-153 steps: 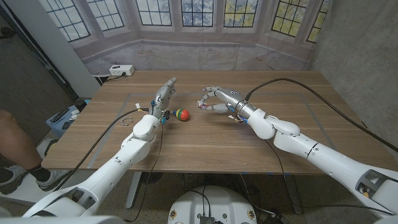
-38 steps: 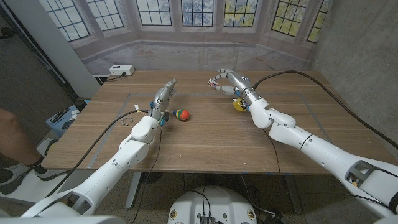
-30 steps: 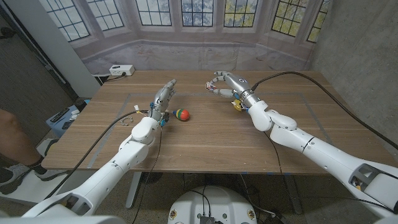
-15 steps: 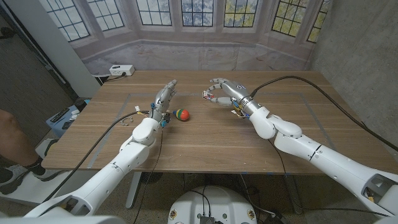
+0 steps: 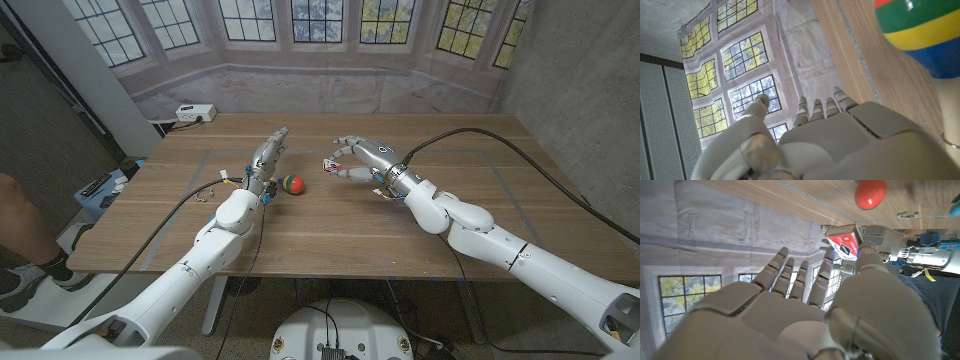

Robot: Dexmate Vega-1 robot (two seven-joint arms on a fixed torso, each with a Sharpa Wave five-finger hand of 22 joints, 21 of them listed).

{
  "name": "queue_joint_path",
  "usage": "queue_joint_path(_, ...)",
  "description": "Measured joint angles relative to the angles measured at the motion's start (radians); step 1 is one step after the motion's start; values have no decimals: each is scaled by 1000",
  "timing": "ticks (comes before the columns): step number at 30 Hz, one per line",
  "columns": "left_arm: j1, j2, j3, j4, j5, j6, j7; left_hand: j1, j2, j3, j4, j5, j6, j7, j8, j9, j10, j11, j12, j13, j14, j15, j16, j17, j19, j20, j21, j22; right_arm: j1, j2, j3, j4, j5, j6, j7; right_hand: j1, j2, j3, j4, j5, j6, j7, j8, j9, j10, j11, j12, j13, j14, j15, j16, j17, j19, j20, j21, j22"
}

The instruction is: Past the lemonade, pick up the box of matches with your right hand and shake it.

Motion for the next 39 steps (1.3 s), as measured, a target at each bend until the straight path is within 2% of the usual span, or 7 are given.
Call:
queue_joint_path(17,18,17,-10,-25,2,-1,3,0,0,0,0,0,0,0,0,0,0,0,0,0,0,0,0,0,0,0,0,0,-33,-4,12,-26,-24,26,19,0,0,0,0,0,0,0,0,0,4,4,0,0,0,0,0,0,0,0,0,0)
queue_joint_path(39,31,30,-12,-41,-1,-3,-14,0,0,0,0,0,0,0,0,0,0,0,0,0,0,0,0,0,0,0,0,0,-53,15,30,-31,-36,1,13,0,0,0,0,0,0,0,0,0,11,0,0,5,7,-1,0,0,0,0,0,2)
